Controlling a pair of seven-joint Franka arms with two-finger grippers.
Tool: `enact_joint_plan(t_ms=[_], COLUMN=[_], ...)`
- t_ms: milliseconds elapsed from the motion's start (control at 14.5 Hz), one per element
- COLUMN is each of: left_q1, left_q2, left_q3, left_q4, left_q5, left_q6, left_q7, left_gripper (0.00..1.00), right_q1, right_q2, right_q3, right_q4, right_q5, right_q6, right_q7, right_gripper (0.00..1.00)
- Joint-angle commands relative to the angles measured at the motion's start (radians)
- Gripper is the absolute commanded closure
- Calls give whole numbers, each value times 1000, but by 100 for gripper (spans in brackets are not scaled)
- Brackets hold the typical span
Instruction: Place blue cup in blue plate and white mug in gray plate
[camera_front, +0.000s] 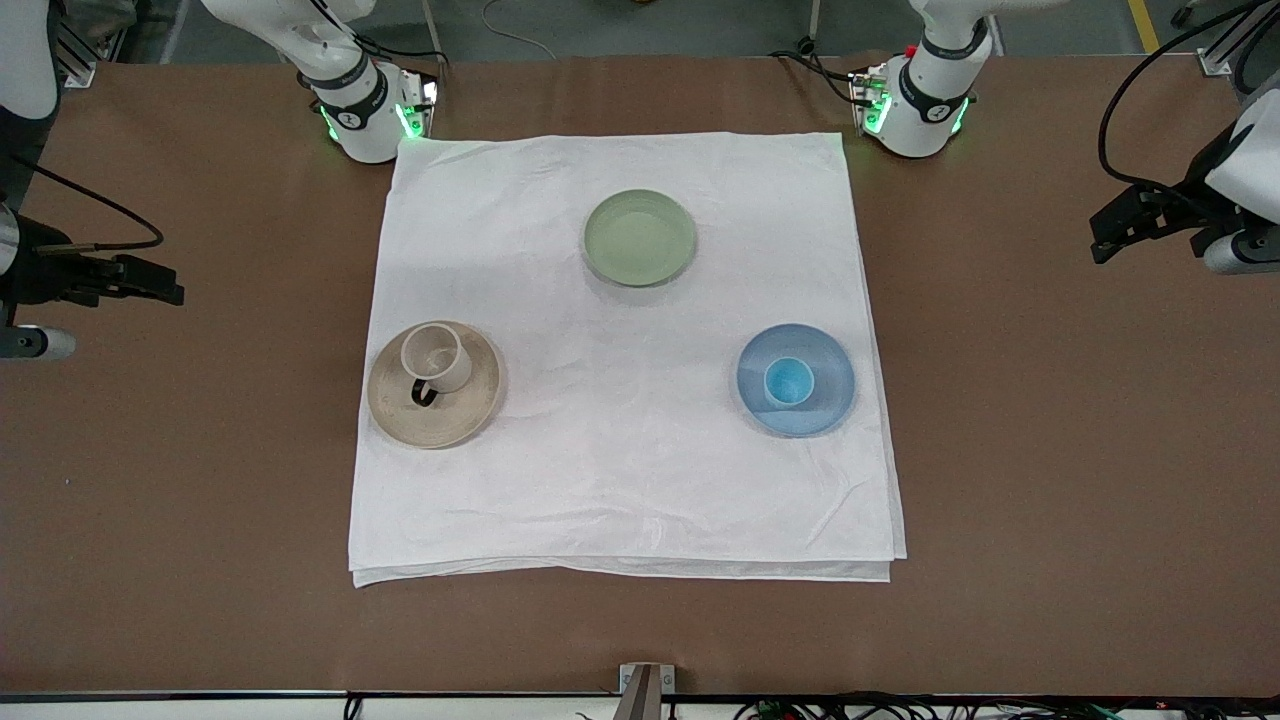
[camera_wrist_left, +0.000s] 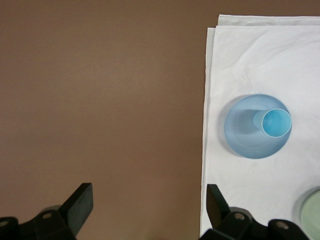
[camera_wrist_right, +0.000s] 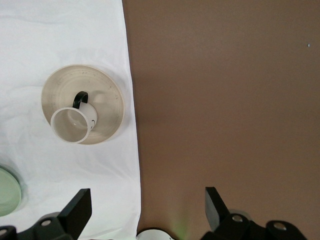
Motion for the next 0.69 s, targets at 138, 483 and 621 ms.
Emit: enact_joint_plan(t_ms=[138, 483, 621], left_q1=[-4, -4, -4], left_q2=[-20, -7, -6], left_q3=[8, 6, 6], left_q4=[-13, -8, -5], left_q5=[-19, -18, -18], left_q6=[0, 0, 0], left_q7=[23, 15, 21], left_gripper=[0, 0, 0], right_q1=[-23, -28, -28], right_q2=[-170, -265, -265], right_q3=[10, 13, 16], right_q4=[-148, -200, -200], right_q5=[1, 1, 0], right_q6=[14, 15, 29], right_q7=[0, -1, -3], right_gripper=[0, 0, 0])
